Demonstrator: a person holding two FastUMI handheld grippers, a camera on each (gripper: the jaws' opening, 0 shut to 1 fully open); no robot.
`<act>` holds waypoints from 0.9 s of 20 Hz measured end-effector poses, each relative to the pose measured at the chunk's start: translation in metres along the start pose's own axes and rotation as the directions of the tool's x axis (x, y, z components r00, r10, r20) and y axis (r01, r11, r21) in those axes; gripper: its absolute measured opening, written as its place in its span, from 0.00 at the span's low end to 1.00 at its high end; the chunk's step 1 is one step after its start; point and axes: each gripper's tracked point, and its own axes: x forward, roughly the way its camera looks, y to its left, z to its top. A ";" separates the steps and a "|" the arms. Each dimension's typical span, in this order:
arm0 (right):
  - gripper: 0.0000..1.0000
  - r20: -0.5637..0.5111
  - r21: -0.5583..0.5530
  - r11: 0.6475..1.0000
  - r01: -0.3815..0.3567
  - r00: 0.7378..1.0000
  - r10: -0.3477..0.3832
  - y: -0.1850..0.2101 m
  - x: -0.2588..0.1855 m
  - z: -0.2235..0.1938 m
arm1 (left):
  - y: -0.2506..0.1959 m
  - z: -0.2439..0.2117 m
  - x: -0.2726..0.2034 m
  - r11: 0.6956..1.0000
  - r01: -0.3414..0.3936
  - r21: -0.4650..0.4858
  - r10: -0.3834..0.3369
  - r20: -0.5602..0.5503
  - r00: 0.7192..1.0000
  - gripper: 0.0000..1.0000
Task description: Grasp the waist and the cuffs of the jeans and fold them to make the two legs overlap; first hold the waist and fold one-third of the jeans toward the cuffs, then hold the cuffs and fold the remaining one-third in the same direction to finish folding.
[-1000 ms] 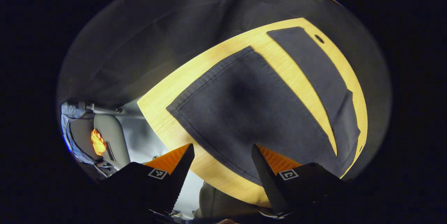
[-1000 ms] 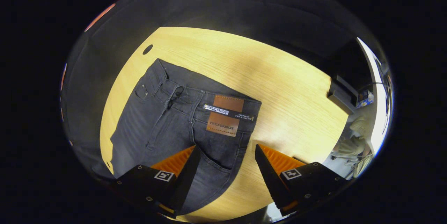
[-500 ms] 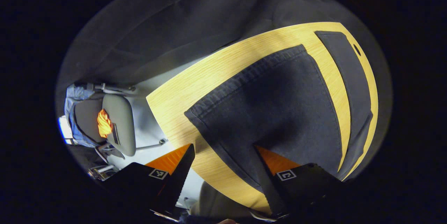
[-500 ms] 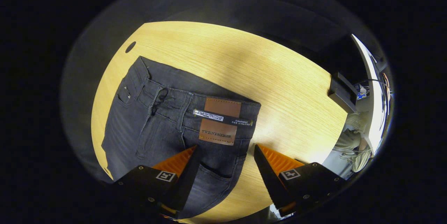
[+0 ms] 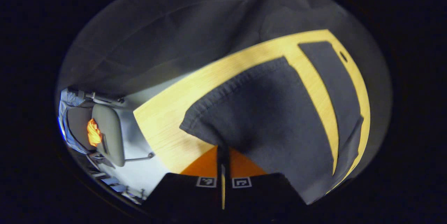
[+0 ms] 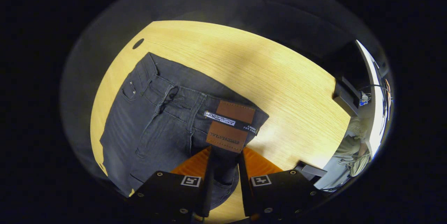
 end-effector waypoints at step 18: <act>0.10 0.196 0.329 0.779 -0.534 0.846 0.497 0.060 -0.084 0.032 | -0.085 0.073 -0.103 0.859 0.510 0.035 -0.502 0.247 0.829 0.03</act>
